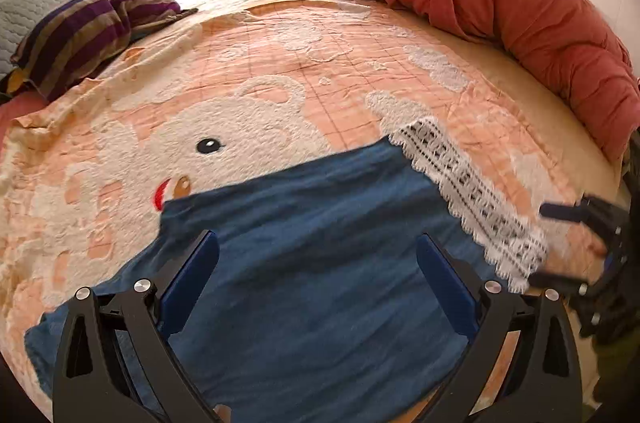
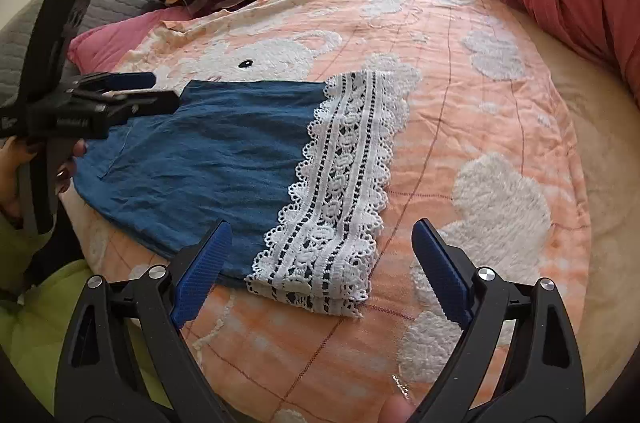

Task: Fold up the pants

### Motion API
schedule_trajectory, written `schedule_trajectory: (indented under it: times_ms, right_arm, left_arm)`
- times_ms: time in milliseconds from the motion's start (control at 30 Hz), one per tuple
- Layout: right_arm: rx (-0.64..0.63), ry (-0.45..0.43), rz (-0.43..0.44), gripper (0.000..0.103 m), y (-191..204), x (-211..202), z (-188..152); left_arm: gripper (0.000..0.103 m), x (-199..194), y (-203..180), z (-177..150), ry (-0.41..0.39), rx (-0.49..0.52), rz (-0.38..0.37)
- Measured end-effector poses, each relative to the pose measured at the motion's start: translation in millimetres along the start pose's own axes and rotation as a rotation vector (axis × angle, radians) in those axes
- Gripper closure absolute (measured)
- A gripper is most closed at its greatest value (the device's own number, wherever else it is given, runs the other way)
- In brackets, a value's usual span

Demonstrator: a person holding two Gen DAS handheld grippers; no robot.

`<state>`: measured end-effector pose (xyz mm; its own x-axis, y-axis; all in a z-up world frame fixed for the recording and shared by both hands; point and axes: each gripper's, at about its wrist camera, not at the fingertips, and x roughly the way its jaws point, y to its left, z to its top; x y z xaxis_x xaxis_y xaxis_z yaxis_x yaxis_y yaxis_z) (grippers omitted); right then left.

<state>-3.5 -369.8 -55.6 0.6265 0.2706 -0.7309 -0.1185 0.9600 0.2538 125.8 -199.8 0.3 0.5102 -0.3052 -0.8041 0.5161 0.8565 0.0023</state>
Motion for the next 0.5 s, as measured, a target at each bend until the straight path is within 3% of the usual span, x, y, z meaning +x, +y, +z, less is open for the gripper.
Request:
schedule_trajectory:
  times_ms: [167,367,500]
  right_arm:
    - [0.037,0.014,0.022,0.018,-4.3,9.2,-2.0]
    - [0.073,0.025,0.034,0.026,-11.5,19.4,-5.0]
    - [0.058,0.025,0.038,0.049,-10.6,24.4,-5.0]
  left_arm:
    - [0.005,17.0,-5.4,17.0,-0.021,0.033,-0.012]
    - [0.005,52.1,-15.0,33.0,0.041,0.07,-0.039]
    - [0.006,72.6,-17.3,44.6,0.061,0.096,-0.059]
